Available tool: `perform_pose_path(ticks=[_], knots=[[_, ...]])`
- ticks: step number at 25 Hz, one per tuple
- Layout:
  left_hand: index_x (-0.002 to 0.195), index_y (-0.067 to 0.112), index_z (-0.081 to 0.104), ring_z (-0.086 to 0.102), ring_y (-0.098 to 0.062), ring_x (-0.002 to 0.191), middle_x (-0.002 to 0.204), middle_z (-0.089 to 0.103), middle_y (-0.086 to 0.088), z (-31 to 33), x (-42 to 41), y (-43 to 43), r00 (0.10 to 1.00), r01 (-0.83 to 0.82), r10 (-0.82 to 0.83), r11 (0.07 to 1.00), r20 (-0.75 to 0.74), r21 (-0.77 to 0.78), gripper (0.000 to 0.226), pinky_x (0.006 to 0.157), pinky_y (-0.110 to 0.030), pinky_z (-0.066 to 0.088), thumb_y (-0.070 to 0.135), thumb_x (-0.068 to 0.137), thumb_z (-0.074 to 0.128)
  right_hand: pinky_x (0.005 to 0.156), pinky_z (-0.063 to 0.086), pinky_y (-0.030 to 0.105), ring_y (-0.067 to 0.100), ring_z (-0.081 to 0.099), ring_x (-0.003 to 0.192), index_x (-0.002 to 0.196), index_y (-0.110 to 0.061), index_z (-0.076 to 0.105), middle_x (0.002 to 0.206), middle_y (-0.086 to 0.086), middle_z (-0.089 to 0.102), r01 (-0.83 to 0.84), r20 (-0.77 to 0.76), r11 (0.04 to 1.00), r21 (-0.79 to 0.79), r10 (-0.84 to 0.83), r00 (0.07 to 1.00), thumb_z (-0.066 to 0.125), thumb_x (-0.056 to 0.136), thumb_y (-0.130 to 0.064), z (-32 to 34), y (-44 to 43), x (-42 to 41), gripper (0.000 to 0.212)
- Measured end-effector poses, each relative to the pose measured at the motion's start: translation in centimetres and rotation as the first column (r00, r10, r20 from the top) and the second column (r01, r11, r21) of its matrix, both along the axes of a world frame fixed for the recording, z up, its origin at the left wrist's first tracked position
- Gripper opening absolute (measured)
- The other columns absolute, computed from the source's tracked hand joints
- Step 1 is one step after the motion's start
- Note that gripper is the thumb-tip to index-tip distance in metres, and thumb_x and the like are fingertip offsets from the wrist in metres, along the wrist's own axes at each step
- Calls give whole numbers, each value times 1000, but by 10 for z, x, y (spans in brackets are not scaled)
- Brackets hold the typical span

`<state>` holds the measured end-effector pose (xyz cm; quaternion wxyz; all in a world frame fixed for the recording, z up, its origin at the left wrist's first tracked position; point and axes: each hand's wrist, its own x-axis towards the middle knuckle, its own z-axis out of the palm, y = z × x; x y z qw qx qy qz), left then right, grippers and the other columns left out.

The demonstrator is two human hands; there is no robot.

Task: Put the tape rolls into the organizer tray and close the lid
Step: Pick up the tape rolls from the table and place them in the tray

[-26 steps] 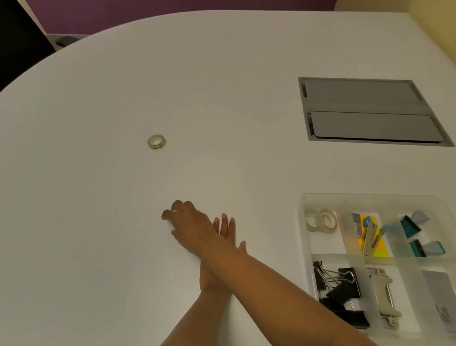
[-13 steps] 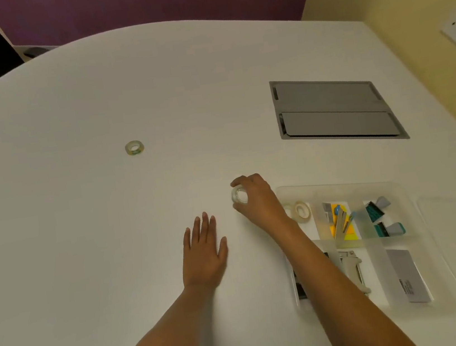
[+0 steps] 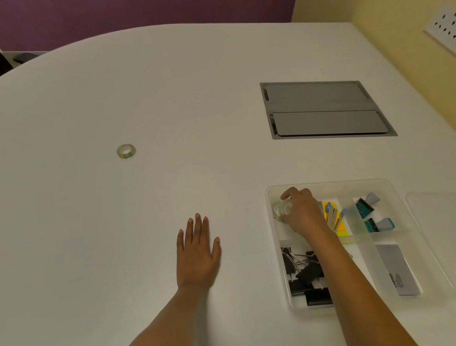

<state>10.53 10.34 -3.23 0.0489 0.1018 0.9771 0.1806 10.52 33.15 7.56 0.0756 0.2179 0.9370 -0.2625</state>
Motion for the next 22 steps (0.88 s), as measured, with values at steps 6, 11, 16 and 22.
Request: perform_pose_path(ticks=[6, 11, 16, 22], knots=[[151, 23, -3, -20, -4, 142, 160, -10, 7, -1, 0, 0, 1000, 8, -8, 1000, 0, -4, 59, 121, -33, -9, 43, 100, 18, 91, 53, 41, 32, 46, 119, 125, -8, 49, 133, 17, 38, -62, 137, 998, 30, 57, 989, 71, 81, -4, -13, -5, 6, 50], [151, 23, -3, -19, -4, 142, 157, -13, 9, -1, 0, 0, 1000, 9, -9, 1000, -2, 7, 59, 121, -33, -9, 43, 100, 19, 92, 47, 34, 29, 41, 122, 127, -9, 47, 134, 15, 38, -97, 119, 993, 74, 87, 989, 74, 80, -9, -18, -7, 5, 54], [151, 23, -3, -19, -4, 142, 156, -15, 11, -2, -1, 0, 1000, 7, -6, 1000, -8, 7, 59, 121, -32, -10, 43, 100, 19, 88, 46, 32, 27, 42, 120, 125, -10, 50, 132, 13, 41, -99, 36, 993, 71, 97, 995, 69, 81, -4, -19, -3, 9, 49], [151, 23, -4, -19, -4, 142, 156, -15, 11, -3, -1, -1, 1000, 16, -16, 1000, -2, 5, 58, 121, -32, -10, 41, 100, 18, 91, 50, 36, 26, 51, 116, 116, -6, 57, 124, 14, 50, -40, -44, 998, 56, 43, 998, 62, 85, 2, -11, -5, 9, 33]])
